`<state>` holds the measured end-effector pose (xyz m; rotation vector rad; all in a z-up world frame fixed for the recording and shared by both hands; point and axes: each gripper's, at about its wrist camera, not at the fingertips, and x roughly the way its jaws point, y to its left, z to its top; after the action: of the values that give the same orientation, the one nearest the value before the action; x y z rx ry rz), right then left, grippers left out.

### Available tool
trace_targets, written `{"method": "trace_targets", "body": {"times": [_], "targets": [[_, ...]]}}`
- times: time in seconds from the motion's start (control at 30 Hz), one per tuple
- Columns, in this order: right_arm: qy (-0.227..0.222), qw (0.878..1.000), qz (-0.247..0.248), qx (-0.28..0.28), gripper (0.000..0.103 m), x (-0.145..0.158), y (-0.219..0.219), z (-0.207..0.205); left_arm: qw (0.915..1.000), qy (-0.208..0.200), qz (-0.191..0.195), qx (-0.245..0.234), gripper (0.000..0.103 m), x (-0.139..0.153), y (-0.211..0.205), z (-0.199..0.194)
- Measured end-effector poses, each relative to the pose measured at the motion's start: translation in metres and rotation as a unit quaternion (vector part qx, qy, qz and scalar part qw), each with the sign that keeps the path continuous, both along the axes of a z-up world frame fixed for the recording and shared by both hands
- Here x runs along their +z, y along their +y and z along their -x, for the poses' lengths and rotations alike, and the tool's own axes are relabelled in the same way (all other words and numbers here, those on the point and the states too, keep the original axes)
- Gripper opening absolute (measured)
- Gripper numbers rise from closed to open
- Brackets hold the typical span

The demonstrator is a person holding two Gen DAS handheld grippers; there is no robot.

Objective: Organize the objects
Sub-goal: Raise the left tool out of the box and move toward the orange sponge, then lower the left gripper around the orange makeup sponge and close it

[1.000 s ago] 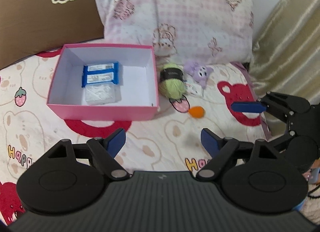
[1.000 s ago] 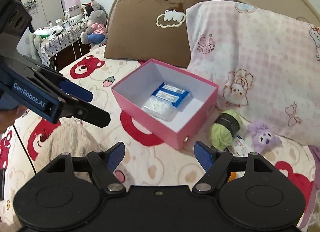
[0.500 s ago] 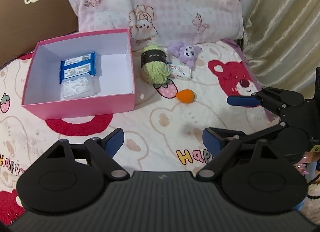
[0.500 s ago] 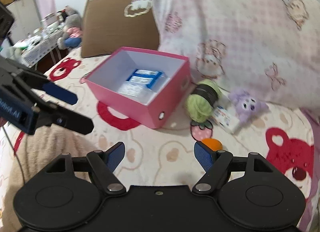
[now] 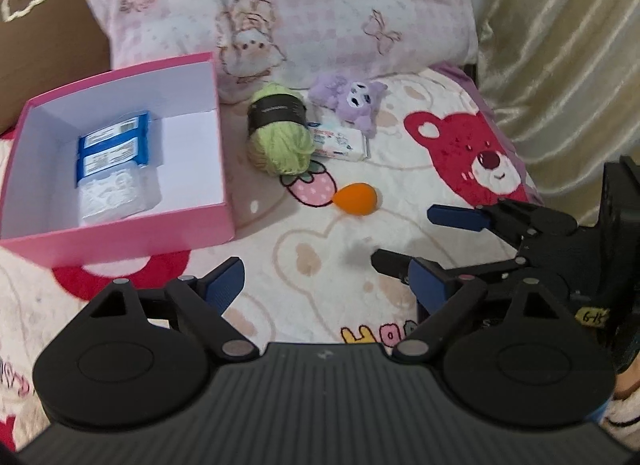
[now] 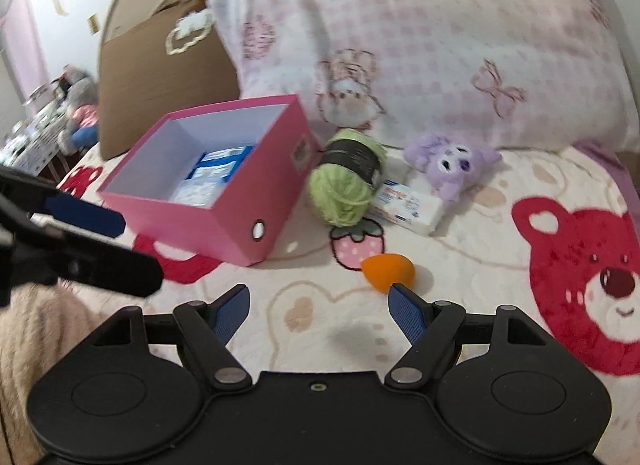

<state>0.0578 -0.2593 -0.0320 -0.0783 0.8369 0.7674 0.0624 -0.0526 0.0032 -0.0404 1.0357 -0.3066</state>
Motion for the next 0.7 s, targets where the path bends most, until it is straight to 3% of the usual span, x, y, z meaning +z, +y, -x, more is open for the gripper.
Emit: {"method": "trace_targets", "body": {"times": [0.17,0.33,0.53,0.7], "targets": [[0.003,1.000,-0.008,-0.014,0.080,-0.010,0.001,-0.009,0.9993,-0.030,-0.022,-0.001,0.089,-0.015,-0.004,-0.009],[-0.004,0.999,0.026,-0.033,0.080,-0.030,0.010,-0.015,0.9979,-0.058,-0.030,-0.001,0.089,-0.026,-0.008,-0.020],[0.002,0.998,0.035,-0.051,0.080,-0.042,0.014,-0.021,0.9991,-0.020,0.035,0.013,0.087,-0.051,-0.011,-0.044],[-0.009,0.996,0.042,-0.075,0.080,-0.053,0.020,-0.024,0.9982,-0.016,0.058,0.009,0.086,-0.070,-0.026,-0.055]]}}
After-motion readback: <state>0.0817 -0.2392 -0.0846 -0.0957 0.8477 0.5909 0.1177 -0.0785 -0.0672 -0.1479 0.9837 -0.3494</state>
